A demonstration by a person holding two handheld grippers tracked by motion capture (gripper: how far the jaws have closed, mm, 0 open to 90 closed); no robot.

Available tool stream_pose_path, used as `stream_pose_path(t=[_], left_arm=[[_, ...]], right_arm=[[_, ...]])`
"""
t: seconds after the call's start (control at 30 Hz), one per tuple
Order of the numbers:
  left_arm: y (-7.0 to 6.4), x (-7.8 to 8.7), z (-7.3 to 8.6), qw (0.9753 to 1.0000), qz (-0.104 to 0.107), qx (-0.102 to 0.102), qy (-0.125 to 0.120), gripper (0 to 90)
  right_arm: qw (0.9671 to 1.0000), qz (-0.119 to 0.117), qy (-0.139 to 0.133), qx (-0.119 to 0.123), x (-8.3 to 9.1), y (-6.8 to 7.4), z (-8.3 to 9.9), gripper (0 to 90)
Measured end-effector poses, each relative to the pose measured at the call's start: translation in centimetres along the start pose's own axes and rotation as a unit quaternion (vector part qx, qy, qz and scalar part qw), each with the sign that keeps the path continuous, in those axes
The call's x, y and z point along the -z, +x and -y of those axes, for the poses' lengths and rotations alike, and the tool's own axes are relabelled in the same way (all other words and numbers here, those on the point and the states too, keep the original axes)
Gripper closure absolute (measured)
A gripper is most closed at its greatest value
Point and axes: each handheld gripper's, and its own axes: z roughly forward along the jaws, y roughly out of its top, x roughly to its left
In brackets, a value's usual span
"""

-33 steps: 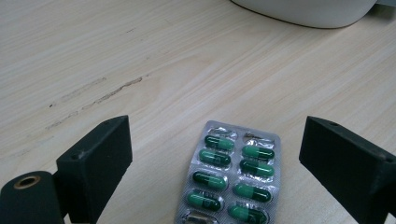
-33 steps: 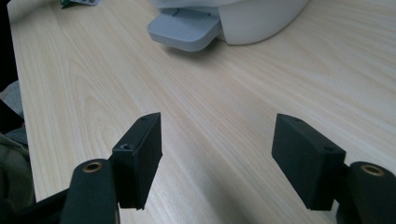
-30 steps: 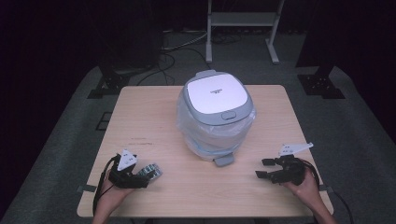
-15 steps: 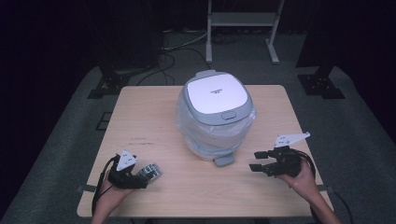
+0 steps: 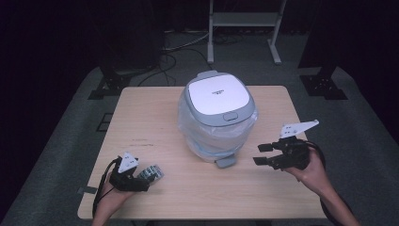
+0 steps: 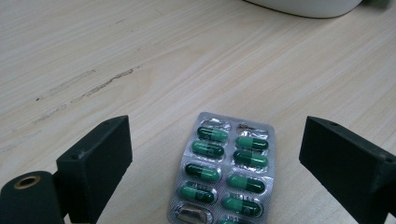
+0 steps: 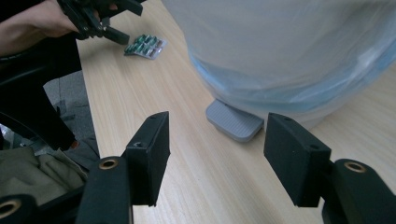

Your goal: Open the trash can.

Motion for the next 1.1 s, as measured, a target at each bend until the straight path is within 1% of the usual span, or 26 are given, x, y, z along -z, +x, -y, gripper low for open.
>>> stream_pose_path(t=[0.1,0.2,0.4,0.5,0.53,0.57,0.67,0.77,0.83,0.97,1.1], left_arm=[[-0.1,-0.2,0.0,1.0,0.002,0.001,0.0,8.5],[-0.1,-0.2,0.0,1.0,0.002,-0.004,0.004,8.5],[-0.2,-0.2,0.0,1.0,0.006,-0.002,0.002,8.5],[-0.3,-0.3,0.0,1.0,0.007,-0.002,0.001,8.5],[-0.3,-0.2,0.0,1.0,0.008,-0.003,0.002,8.5],[-0.3,-0.2,0.0,1.0,0.008,-0.003,0.003,8.5],[-0.3,-0.3,0.0,0.9999,0.01,-0.005,0.004,8.5],[-0.3,-0.3,0.1,0.9999,0.009,-0.006,0.005,8.5],[-0.2,-0.4,0.1,0.9999,0.01,-0.004,0.008,8.5],[-0.2,-0.4,0.2,0.9999,0.009,-0.001,0.004,8.5],[-0.2,-0.4,0.2,0.9999,0.012,-0.004,0.009,8.5]], right_arm=[[1.0,0.0,-0.002,0.004,0.8,0.1,-0.8,39.6],[1.0,0.001,-0.002,0.006,1.5,0.3,-1.6,39.6],[1.0,0.001,0.001,0.008,2.8,0.8,-3.0,39.2],[0.9999,-0.002,-0.003,0.01,3.6,1.0,-3.9,39.2],[0.9999,-0.002,-0.003,0.01,3.6,1.0,-3.9,39.2],[0.9999,-0.003,-0.006,0.009,4.0,1.1,-4.4,39.3],[0.9999,-0.004,-0.006,0.01,4.3,1.2,-4.8,39.4],[0.9999,0.001,-0.006,0.015,4.6,1.4,-5.4,39.4],[0.9999,0.0,-0.007,0.016,4.8,1.4,-5.7,39.5],[0.9998,0.0,-0.007,0.017,5.0,1.5,-6.4,39.6],[0.9997,0.001,-0.006,0.022,5.2,1.6,-7.4,41.0]])
